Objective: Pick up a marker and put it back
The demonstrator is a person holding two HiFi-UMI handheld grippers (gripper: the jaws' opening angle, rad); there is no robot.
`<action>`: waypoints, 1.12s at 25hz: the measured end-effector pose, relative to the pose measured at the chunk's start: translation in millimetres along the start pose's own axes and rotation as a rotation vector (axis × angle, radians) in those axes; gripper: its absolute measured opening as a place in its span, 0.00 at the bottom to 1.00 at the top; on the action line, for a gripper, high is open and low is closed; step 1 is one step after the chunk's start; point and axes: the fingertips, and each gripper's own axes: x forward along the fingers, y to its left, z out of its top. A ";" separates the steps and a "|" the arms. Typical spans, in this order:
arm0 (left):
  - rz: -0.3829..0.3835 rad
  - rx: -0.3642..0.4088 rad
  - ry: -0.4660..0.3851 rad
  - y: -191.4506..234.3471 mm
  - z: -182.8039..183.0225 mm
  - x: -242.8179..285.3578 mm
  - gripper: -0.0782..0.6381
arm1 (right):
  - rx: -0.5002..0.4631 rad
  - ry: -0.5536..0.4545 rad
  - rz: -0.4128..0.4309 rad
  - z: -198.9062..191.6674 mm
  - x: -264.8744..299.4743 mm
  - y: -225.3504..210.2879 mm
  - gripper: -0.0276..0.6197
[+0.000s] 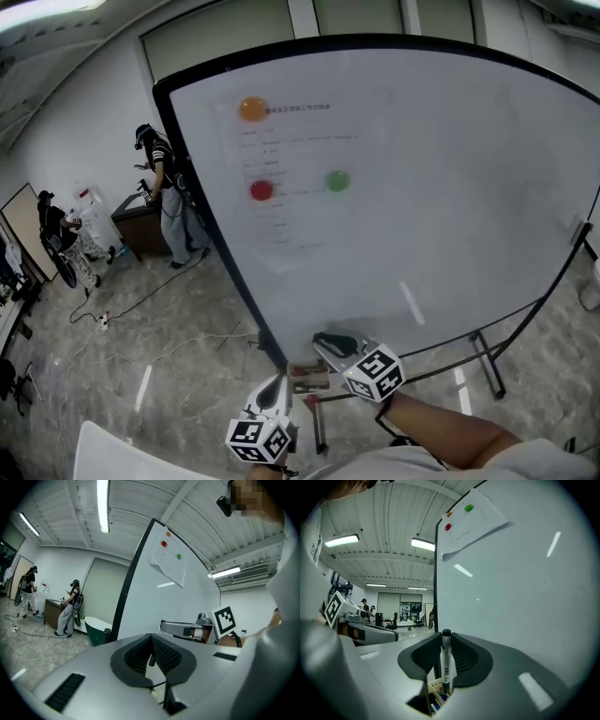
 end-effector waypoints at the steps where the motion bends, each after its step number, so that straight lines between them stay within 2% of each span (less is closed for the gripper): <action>1: -0.011 0.007 -0.001 -2.4 1.0 1.6 0.11 | 0.000 -0.003 -0.004 1.0 -1.1 -1.5 0.15; 6: -0.028 0.041 -0.004 -8.8 6.3 5.1 0.11 | -0.003 -0.013 -0.012 6.6 -1.9 -4.2 0.15; 11: -0.069 0.026 -0.022 -12.2 10.0 6.8 0.11 | 0.002 -0.016 -0.012 10.8 0.7 -2.9 0.15; 16: -0.061 0.006 -0.024 -6.8 7.8 3.7 0.11 | -0.019 0.003 -0.003 9.5 5.0 1.7 0.15; 24: -0.026 0.010 -0.026 22.2 6.6 -12.4 0.11 | -0.113 0.055 0.020 -6.5 30.2 12.2 0.15; 28: 0.003 -0.026 -0.025 35.9 -1.2 -23.1 0.11 | -0.221 0.140 0.065 -34.1 46.1 20.7 0.15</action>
